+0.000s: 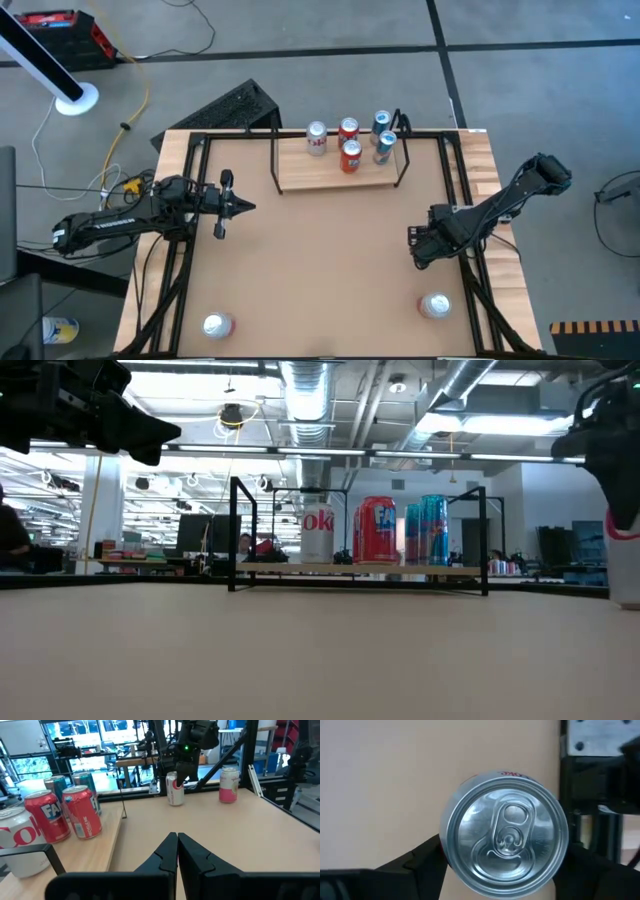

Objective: Place canned beverage on shelf
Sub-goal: Put the silver soda can on the shelf aligned with the other silver soda can on the shelf

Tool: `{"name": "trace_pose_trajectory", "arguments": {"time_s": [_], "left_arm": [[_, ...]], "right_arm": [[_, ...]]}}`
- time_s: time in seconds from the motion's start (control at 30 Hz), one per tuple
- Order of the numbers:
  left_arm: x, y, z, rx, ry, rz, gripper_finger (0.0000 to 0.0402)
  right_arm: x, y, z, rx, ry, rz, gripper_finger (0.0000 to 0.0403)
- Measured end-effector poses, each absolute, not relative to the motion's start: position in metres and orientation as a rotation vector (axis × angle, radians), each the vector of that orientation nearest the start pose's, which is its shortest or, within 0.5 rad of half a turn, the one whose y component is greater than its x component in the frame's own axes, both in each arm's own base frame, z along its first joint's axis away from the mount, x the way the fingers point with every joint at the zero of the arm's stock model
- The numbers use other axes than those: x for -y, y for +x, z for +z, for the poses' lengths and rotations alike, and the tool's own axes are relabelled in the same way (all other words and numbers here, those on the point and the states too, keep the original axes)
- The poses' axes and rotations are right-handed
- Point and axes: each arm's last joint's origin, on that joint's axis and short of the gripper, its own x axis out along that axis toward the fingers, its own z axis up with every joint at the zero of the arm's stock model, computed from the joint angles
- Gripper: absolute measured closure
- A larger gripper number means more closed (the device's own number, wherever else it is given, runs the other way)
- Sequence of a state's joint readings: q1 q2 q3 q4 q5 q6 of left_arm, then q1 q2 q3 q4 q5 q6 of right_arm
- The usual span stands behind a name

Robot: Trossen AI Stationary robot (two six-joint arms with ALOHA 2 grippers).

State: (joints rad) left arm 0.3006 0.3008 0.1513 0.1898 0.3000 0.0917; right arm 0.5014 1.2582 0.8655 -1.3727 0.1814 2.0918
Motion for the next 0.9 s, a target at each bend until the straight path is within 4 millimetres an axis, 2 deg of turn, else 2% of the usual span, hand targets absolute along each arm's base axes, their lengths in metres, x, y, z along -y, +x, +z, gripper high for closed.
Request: {"name": "trace_pose_trajectory", "arguments": {"time_s": [0.2, 0.37, 0.5, 0.63, 0.77, 0.9], "left_arm": [[-0.026, 0.112, 0.208, 0.039, 0.104, 0.002, 0.0401], [-0.026, 0.112, 0.209, 0.040, 0.105, 0.003, 0.0401], [-0.026, 0.112, 0.209, 0.041, 0.105, 0.002, 0.0401], [-0.026, 0.112, 0.209, 0.041, 0.106, 0.003, 0.0401], [-0.026, 0.112, 0.209, 0.041, 0.105, 0.003, 0.0401], [-0.026, 0.112, 0.209, 0.041, 0.105, 0.002, 0.0401]], "right_arm": [[-0.083, 0.167, 0.239, -1.020, 0.966, -1.267, 0.0090], [-0.085, 0.200, 0.271, -0.873, 0.898, -1.159, 0.0090], [-0.080, 0.245, 0.298, -0.818, 0.808, -1.052, 0.0090], [-0.064, 0.299, 0.317, -0.829, 0.690, -0.950, 0.0090], [-0.036, 0.350, 0.329, -0.843, 0.559, -0.886, 0.0090], [0.002, 0.390, 0.335, -0.852, 0.464, -0.852, 0.0090]]}}
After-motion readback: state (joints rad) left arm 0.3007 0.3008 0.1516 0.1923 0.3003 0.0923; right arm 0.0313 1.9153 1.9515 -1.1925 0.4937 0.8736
